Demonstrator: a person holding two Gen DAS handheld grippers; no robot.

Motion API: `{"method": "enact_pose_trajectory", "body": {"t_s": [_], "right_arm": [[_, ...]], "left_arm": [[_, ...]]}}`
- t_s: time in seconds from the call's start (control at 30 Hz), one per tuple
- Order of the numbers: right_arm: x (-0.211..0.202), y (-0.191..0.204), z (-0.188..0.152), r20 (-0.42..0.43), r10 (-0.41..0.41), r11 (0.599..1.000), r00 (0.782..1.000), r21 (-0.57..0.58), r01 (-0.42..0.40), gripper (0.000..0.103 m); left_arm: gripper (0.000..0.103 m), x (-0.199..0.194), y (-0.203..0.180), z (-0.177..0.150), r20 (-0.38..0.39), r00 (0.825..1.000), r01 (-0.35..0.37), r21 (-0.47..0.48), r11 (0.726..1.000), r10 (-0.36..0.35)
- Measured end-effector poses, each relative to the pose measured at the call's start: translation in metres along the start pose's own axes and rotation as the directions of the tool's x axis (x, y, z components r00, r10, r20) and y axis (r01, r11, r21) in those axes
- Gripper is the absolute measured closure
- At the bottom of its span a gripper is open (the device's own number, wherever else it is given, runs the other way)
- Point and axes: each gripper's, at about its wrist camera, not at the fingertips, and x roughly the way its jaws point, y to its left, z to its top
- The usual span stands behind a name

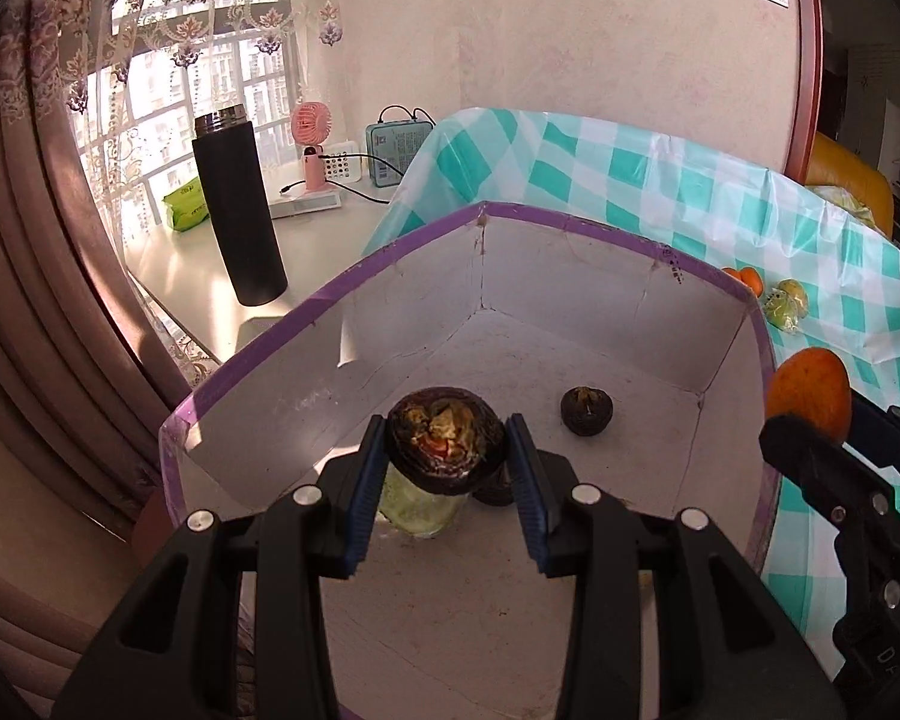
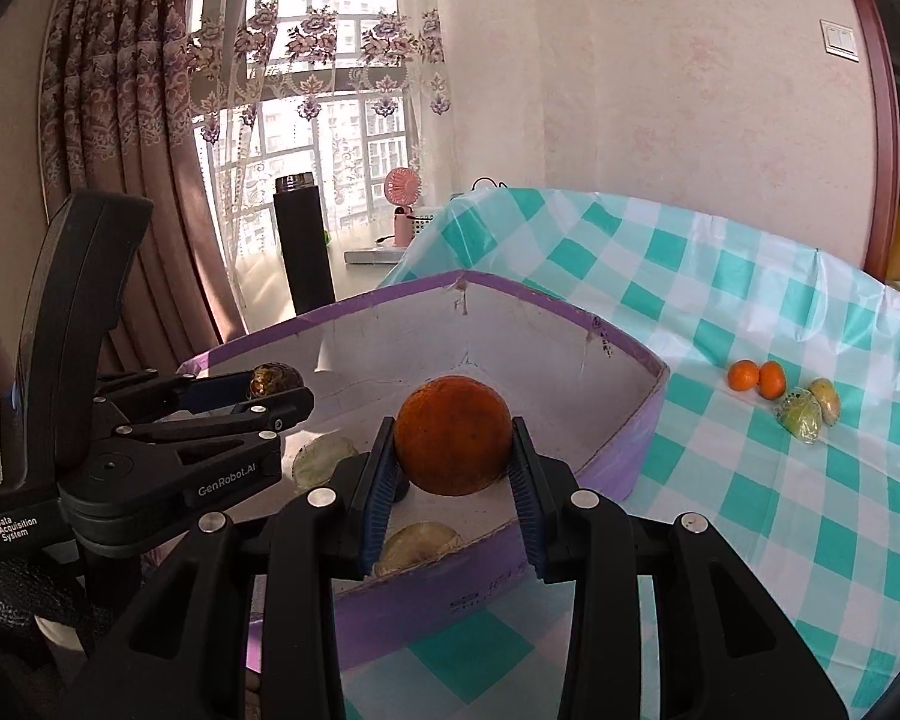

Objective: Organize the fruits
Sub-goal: 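Open both tools over the purple box to drop the dark fruit and orange, then move both open tools back toward the remaining fruit on the table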

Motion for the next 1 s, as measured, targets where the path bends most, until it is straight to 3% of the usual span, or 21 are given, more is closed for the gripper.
{"method": "enact_pose_trajectory", "body": {"t_s": [0.1, 0.27, 0.43, 0.5, 0.53, 0.63, 0.7, 0.77, 0.93, 1.0], "right_arm": [[0.015, 0.023, -0.002, -0.042, 0.017, 0.997, 0.999, -0.074, -0.020, 0.067], [0.041, 0.058, -0.014, -0.137, 0.008, 0.980, 0.991, -0.196, -0.035, 0.066], [0.052, 0.060, -0.020, -0.188, 0.019, 0.979, 0.982, -0.194, -0.056, 0.064], [0.051, 0.057, -0.019, -0.179, -0.006, 0.980, 0.984, -0.195, -0.030, 0.051], [0.050, 0.055, -0.019, -0.181, -0.021, 0.981, 0.983, -0.194, -0.015, 0.051], [0.044, 0.046, -0.018, -0.161, 0.001, 0.987, 0.987, -0.159, -0.027, 0.046], [0.040, 0.042, -0.018, -0.146, -0.003, 0.989, 0.989, -0.144, -0.018, 0.037], [0.036, 0.036, -0.020, -0.130, 0.013, 0.992, 0.991, -0.124, -0.029, 0.035], [0.023, 0.026, -0.021, -0.066, 0.027, 0.995, 0.997, -0.091, -0.033, 0.028], [0.016, 0.017, -0.020, -0.031, 0.029, 0.997, 0.999, -0.067, -0.031, 0.024]], "left_arm": [[0.063, 0.009, 0.011, -0.002, -0.027, 0.999, -0.039, 0.013, 0.999, 0.040], [0.062, 0.025, 0.021, -0.011, -0.098, 0.995, -0.028, 0.019, 0.999, 0.030], [0.055, 0.031, 0.025, -0.017, -0.113, 0.993, -0.023, 0.013, 1.000, 0.025], [0.039, 0.032, 0.025, -0.017, -0.108, 0.993, -0.040, 0.012, 0.999, 0.041], [0.025, 0.032, 0.028, -0.016, -0.104, 0.993, -0.060, -0.004, 0.998, 0.059], [0.010, 0.028, 0.035, -0.013, -0.090, 0.994, -0.060, -0.033, 0.998, 0.057], [0.007, 0.028, 0.038, -0.012, -0.086, 0.994, -0.069, -0.051, 0.996, 0.064], [0.007, 0.027, 0.036, -0.012, -0.087, 0.993, -0.079, -0.045, 0.996, 0.075], [0.004, 0.022, 0.026, -0.009, -0.081, 0.983, -0.164, 0.006, 0.986, 0.164], [0.004, 0.013, 0.020, -0.006, -0.041, 0.975, -0.217, 0.019, 0.976, 0.217]]}}
